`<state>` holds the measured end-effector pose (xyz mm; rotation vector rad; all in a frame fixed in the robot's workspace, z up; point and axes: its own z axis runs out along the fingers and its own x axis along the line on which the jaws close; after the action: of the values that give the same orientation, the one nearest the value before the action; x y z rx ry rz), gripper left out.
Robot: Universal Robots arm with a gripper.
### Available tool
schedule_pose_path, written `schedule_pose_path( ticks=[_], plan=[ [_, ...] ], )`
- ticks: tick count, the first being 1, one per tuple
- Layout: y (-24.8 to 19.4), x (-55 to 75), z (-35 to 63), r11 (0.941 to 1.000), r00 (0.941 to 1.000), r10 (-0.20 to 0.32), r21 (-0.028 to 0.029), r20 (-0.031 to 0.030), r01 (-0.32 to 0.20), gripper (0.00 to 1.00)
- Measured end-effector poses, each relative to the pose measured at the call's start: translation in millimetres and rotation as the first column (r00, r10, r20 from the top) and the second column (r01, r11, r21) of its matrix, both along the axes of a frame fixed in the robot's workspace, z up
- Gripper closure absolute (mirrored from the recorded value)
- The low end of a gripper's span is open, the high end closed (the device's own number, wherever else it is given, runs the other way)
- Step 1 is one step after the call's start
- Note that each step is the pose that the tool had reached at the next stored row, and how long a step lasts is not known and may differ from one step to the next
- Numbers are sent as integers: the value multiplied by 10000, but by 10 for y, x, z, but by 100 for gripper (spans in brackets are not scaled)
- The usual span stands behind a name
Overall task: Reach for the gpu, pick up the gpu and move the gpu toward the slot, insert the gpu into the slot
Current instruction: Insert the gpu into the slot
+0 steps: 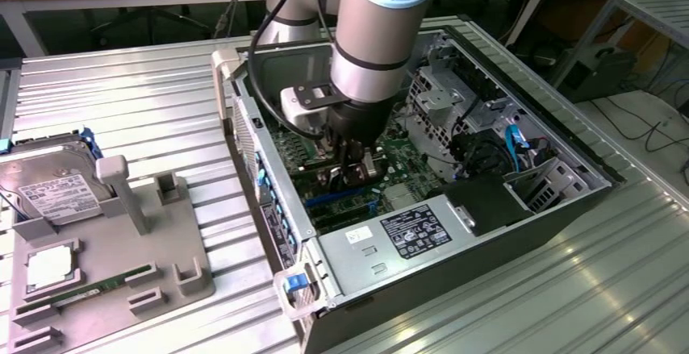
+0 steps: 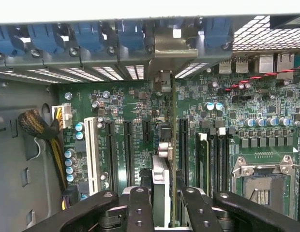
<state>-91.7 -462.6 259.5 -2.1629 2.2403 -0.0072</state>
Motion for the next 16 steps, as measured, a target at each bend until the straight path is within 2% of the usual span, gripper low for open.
schedule_pose_path(
  ticks=[7,16],
  plan=[
    [5,-6,-44,10000,10000,1,3,0,-1,72],
    [5,-3,-49,10000,10000,0,5,0,0,72]
  ],
)
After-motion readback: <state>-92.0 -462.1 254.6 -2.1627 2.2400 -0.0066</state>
